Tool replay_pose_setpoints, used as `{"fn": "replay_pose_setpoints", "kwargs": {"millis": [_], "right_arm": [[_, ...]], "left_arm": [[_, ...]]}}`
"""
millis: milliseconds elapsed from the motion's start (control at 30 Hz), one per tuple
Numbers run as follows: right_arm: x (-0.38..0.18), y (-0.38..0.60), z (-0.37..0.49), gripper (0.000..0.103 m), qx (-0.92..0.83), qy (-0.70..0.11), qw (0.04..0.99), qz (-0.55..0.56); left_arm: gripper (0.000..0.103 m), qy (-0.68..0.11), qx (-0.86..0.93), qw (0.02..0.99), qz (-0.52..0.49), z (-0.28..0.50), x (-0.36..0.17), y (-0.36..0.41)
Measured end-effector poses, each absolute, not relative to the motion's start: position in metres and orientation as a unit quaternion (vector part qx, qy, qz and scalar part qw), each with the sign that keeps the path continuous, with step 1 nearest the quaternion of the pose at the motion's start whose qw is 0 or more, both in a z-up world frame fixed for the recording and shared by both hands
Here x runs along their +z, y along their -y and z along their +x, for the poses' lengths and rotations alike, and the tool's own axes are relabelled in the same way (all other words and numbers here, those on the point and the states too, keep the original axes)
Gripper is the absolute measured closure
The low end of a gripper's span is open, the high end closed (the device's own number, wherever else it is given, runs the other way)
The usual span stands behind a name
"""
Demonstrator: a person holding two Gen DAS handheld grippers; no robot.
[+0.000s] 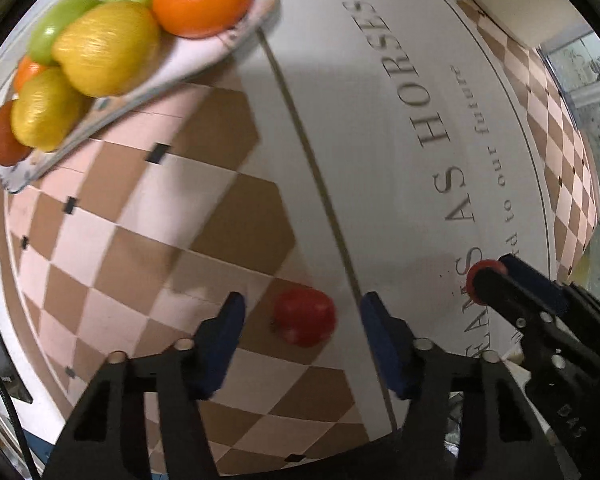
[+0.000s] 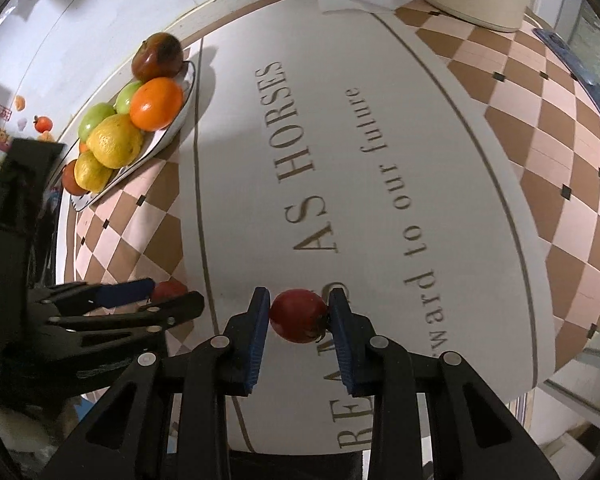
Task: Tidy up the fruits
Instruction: 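Grasp one cherry tomato with the left tool while the right tool grasps the other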
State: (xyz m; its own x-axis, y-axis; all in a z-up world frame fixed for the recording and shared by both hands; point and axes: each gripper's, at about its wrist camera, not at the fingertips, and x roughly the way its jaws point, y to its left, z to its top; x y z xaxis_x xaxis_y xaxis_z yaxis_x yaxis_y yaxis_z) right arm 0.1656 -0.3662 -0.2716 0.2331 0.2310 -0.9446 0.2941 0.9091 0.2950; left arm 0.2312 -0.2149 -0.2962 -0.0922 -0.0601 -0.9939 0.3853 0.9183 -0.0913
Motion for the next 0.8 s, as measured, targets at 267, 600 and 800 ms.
{"fn": "replay_pose_setpoints", "kwargs": {"millis": [267, 600, 800], "right_arm": [[-0.266, 0.372, 0.164, 0.070, -0.021, -0.614, 0.759, 0.215], [-0.247, 0.348, 0.209, 0.070, 0.031, -0.589, 0.777, 0.221], [-0.245, 0.328, 0.246, 0.070, 0.063, -0.578, 0.781, 0.228]], "left_arm": [[0.076, -0.704, -0.170, 0.681, 0.112, 0.236, -0.293, 0.223], [0.080, -0.674, -0.144, 0.724, 0.012, 0.265, -0.233, 0.170], [0.080, -0.659, -0.118, 0.742, -0.036, 0.313, -0.210, 0.125]]}}
